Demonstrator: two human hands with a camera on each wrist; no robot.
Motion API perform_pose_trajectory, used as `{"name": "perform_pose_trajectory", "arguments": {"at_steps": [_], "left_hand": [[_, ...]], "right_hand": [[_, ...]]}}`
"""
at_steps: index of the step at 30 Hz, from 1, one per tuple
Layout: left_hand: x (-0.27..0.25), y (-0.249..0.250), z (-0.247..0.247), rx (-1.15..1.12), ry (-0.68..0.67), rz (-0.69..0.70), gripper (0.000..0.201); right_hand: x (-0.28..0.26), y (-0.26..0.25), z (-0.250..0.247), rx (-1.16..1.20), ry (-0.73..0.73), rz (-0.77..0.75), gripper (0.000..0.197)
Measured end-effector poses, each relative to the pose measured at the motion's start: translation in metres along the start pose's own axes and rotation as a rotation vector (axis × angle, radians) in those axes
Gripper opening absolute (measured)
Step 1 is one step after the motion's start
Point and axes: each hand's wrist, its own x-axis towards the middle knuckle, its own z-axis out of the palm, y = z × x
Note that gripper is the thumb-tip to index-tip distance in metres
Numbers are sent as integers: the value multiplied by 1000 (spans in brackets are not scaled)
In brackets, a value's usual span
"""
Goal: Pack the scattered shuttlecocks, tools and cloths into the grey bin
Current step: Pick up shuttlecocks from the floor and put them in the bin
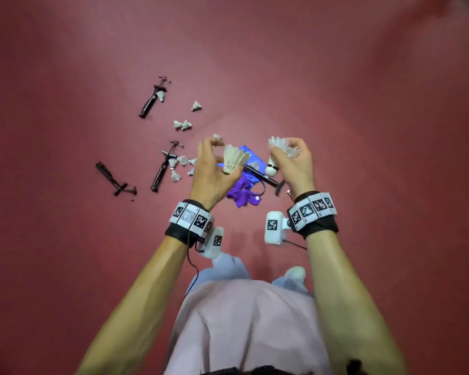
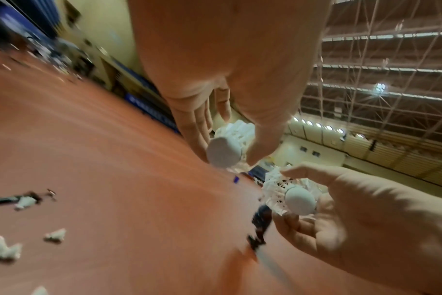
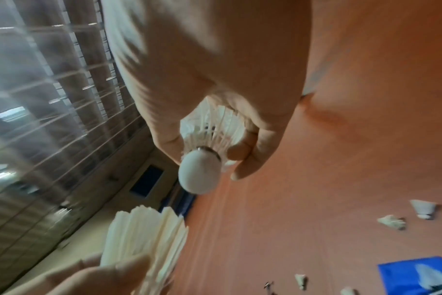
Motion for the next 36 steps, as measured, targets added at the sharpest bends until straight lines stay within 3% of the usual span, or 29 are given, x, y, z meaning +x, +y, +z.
{"name": "perform_pose_trajectory", "arguments": {"at_steps": [4,10,16,23,30,36], "left_hand": [[-2,-56,-110,-1,173,-86,68],[-55,-154,-304,6,418,-233,55],[-145,-233,-418,9,712,-465,64],[-251,-325,-516,-9,1015,-801,51],[-307,-427,-653,31,1208,-956,51],[-341,-479,-772,4,1346,-1063,53]], "right_hand": [[-22,-38,119,-155,-222,-168,35],[-120,-62,335,-344,-683,-353,39],[-225,-45,495,-441,-1054,-473,48],[-349,21,663,-558,-1431,-506,67],[-472,81,857,-498,-1746,-505,47],[-574,75,1008,-459,-1886,-589,45]]}}
